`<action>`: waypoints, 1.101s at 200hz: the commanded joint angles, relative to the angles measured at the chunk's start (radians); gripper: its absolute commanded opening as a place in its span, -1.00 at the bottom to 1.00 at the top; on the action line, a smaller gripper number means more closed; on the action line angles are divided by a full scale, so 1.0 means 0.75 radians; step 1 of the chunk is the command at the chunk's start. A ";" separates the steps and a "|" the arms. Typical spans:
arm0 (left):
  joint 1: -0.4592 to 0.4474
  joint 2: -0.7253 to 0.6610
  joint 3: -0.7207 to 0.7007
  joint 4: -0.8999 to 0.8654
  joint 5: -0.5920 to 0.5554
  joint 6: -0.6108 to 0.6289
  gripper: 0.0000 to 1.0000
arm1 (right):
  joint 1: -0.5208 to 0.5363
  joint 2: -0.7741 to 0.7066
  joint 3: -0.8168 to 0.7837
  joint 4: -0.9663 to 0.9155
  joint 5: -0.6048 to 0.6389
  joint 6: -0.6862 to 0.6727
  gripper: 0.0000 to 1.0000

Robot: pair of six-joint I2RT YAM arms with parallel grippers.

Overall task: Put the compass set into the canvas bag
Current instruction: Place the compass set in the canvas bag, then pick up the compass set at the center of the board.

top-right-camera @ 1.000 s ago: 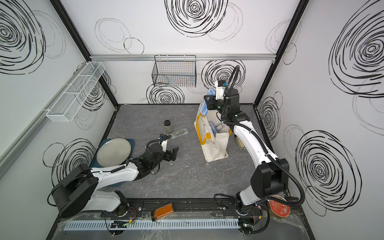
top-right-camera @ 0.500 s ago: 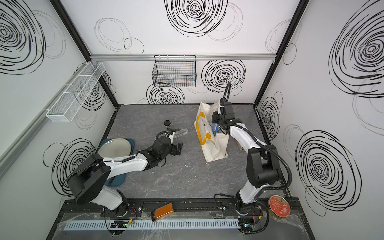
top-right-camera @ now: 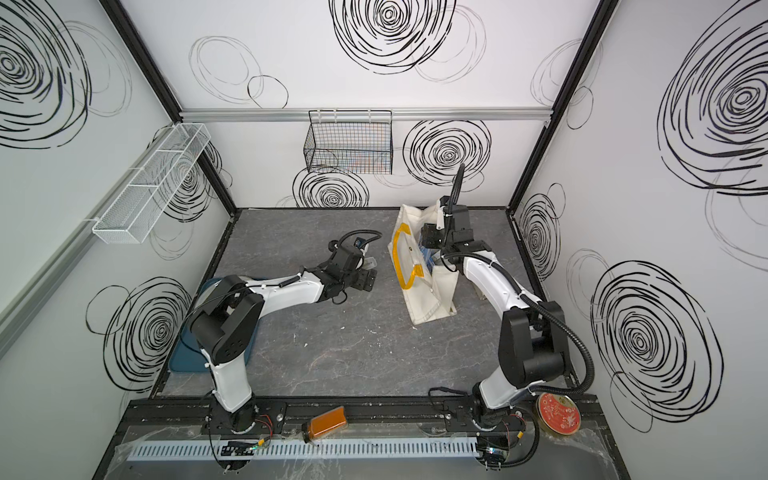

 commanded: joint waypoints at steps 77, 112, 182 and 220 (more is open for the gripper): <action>0.068 0.294 0.375 -0.140 0.003 0.008 0.98 | 0.039 -0.401 -0.157 0.108 -0.113 0.028 0.53; 0.071 0.404 0.525 -0.325 0.006 -0.022 0.98 | 0.051 -0.472 -0.195 0.115 -0.096 0.066 0.53; 0.069 0.405 0.495 -0.506 0.116 -0.110 0.98 | 0.106 -0.525 -0.225 0.177 -0.092 0.098 0.53; 0.040 0.315 0.347 -0.511 0.115 -0.142 0.98 | 0.142 -0.520 -0.229 0.201 -0.078 0.098 0.53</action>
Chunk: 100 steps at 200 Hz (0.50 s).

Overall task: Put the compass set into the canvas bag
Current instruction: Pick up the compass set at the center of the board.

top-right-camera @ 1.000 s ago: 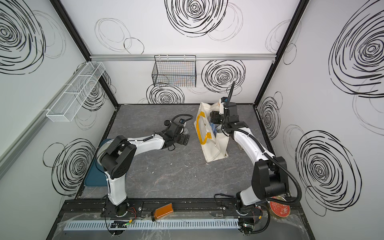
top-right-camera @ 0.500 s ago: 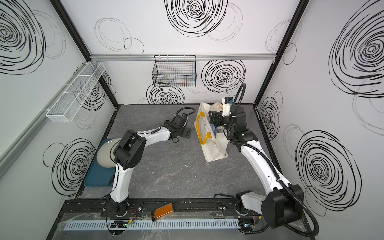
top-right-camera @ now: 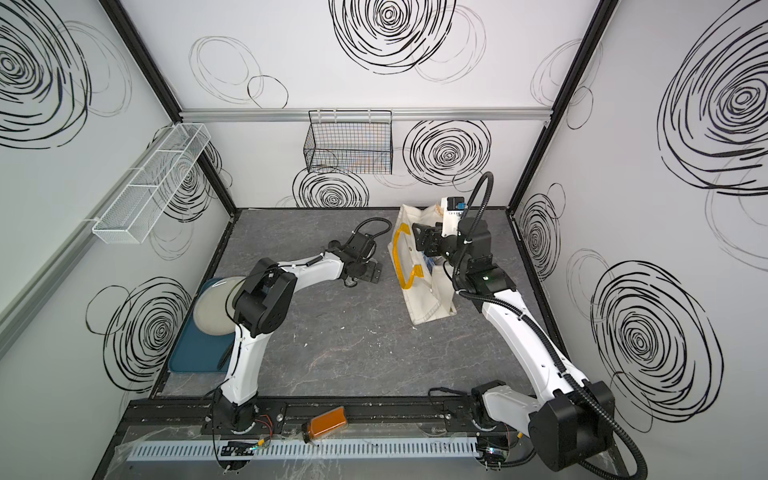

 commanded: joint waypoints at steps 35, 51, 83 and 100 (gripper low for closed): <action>-0.050 -0.111 -0.217 -0.124 -0.017 -0.010 0.99 | 0.053 0.013 -0.001 0.062 0.014 0.021 0.53; -0.059 -0.115 -0.234 -0.126 -0.042 0.006 0.87 | 0.069 0.032 0.006 0.062 0.014 0.020 0.53; -0.065 -0.102 -0.233 -0.106 -0.061 0.012 0.45 | 0.097 0.061 0.015 0.072 0.021 0.021 0.53; -0.070 -0.100 -0.233 -0.097 -0.077 0.010 0.29 | 0.116 0.074 0.017 0.074 0.027 0.023 0.52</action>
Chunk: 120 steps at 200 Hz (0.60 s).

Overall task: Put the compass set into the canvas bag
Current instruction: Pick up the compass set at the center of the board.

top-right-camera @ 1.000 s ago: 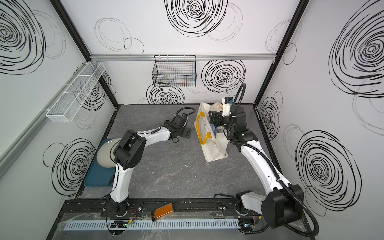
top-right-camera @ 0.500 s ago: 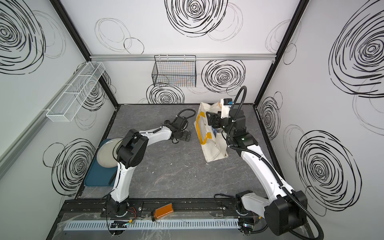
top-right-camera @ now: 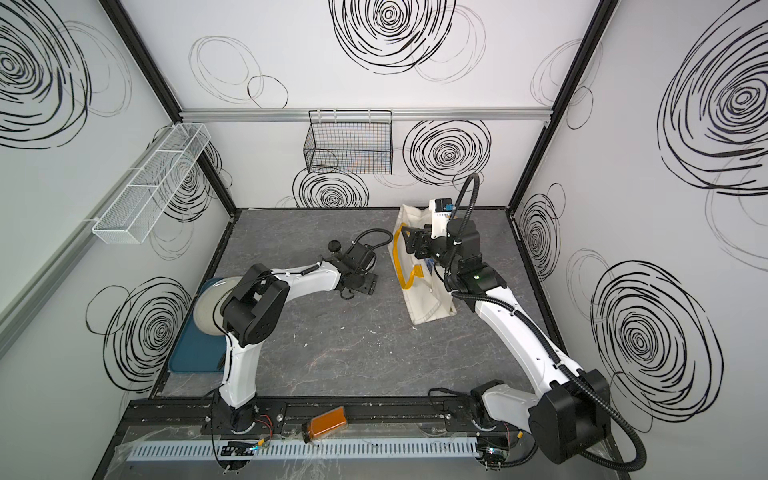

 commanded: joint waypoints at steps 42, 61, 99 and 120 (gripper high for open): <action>-0.025 -0.015 -0.114 -0.021 -0.089 0.017 -0.05 | 0.086 0.056 0.039 0.026 0.047 0.002 0.52; -0.038 -0.083 -0.198 0.064 -0.104 0.014 -0.10 | 0.114 0.084 0.059 0.023 0.047 -0.006 0.52; -0.080 -0.321 -0.460 0.331 -0.145 0.005 -0.13 | 0.165 0.164 0.112 0.005 0.037 -0.023 0.52; -0.090 -0.467 -0.617 0.472 -0.151 -0.021 -0.12 | 0.182 0.208 0.133 0.000 0.037 -0.025 0.52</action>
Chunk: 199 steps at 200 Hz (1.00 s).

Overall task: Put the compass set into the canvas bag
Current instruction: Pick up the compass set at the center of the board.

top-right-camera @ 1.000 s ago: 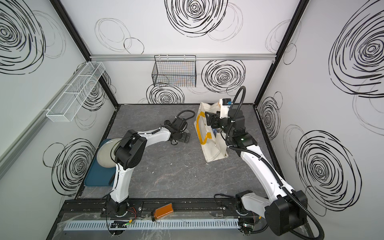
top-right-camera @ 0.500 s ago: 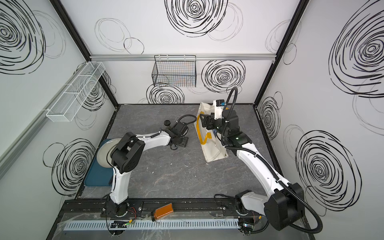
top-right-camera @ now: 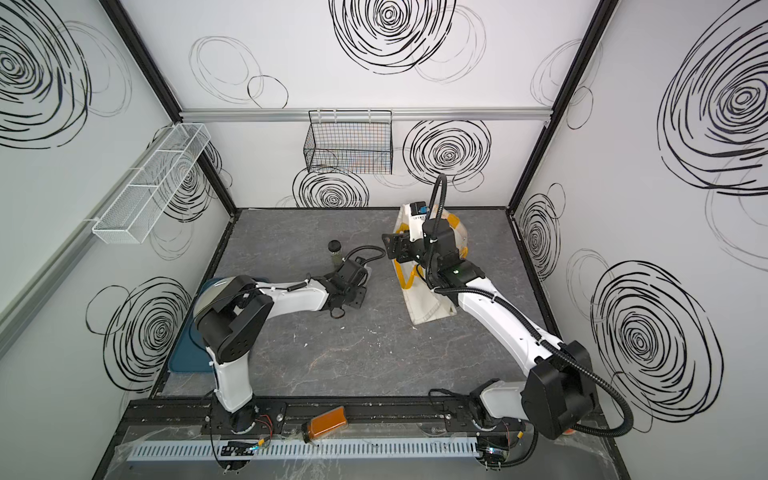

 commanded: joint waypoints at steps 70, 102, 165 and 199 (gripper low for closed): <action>-0.020 -0.547 -0.495 0.549 0.007 -0.114 -0.08 | 0.035 0.166 0.146 -0.047 0.034 0.017 0.52; -0.018 -0.705 -0.617 0.716 0.070 -0.146 -0.05 | 0.050 0.246 0.196 -0.027 -0.087 0.043 0.50; -0.012 -0.798 -0.643 0.883 0.165 -0.229 -0.02 | 0.133 0.401 0.260 0.057 -0.308 0.125 0.49; -0.010 -0.780 -0.641 0.928 0.180 -0.229 0.00 | 0.169 0.459 0.269 0.104 -0.342 0.177 0.43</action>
